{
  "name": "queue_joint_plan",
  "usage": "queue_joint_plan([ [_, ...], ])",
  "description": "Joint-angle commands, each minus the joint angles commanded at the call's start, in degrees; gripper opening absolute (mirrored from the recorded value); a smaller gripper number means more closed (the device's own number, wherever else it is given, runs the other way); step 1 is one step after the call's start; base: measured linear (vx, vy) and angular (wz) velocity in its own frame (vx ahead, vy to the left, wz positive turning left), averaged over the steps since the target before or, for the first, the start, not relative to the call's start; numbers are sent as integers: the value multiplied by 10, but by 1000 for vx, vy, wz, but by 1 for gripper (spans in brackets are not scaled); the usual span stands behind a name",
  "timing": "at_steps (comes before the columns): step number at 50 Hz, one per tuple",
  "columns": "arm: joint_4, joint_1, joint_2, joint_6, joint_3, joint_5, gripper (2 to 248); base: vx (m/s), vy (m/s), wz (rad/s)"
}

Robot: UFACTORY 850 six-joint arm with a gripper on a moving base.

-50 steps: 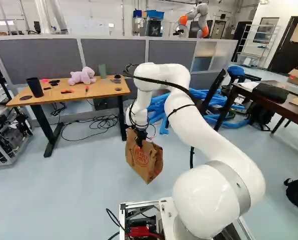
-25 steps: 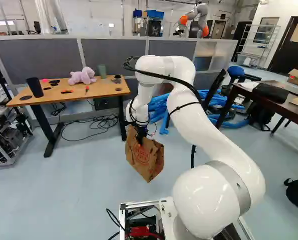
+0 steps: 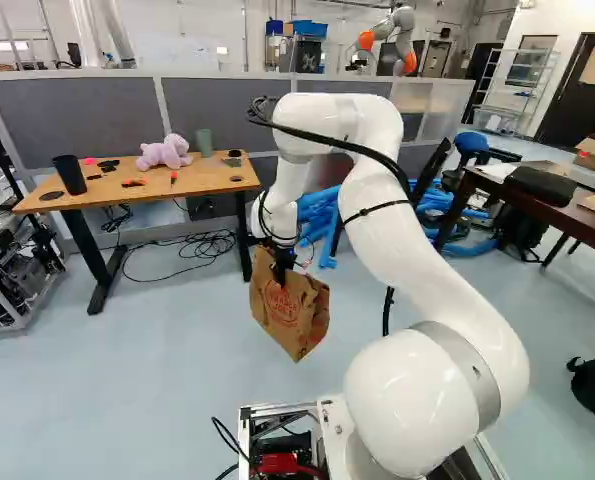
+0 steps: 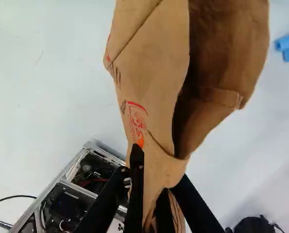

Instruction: Pick up the bag on the ground and place it on the table

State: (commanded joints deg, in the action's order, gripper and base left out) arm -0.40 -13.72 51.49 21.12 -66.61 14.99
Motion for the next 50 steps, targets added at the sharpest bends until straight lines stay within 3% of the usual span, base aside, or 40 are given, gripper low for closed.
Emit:
queue_joint_plan([
  [50,0,-2,-117,0,76,0,21,0,0,0],
])
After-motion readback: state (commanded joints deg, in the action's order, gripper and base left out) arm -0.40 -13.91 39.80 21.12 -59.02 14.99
